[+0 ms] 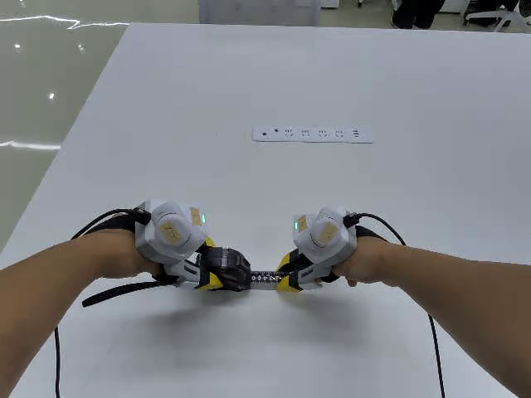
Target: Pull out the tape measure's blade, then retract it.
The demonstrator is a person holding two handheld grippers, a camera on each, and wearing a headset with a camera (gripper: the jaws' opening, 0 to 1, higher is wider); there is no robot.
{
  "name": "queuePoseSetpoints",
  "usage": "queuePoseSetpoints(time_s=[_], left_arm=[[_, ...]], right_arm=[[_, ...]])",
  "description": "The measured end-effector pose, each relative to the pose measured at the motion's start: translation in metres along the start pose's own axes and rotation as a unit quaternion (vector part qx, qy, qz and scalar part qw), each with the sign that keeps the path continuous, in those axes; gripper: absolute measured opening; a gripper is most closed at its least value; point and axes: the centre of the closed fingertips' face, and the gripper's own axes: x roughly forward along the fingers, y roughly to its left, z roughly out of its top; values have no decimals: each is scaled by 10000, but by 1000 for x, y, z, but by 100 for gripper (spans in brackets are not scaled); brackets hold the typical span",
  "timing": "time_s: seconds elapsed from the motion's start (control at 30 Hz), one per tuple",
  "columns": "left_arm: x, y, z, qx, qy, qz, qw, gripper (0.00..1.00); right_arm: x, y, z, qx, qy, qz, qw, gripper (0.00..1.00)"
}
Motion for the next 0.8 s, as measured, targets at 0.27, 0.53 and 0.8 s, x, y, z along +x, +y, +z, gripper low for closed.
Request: queuePoseSetpoints(time_s=[0.27, 0.53, 0.8], left_arm=[[0, -1, 0, 4, 18, 4, 10000, 30], [0, -2, -1, 41, 62, 10, 10000, 30], [2, -6, -5, 347, 296, 62, 9989, 29]], right_arm=[[-5, 1, -5, -3, 5, -17, 10000, 13], [-8, 0, -9, -29, 35, -19, 10000, 13], [-13, -1, -15, 1, 42, -22, 10000, 13]])
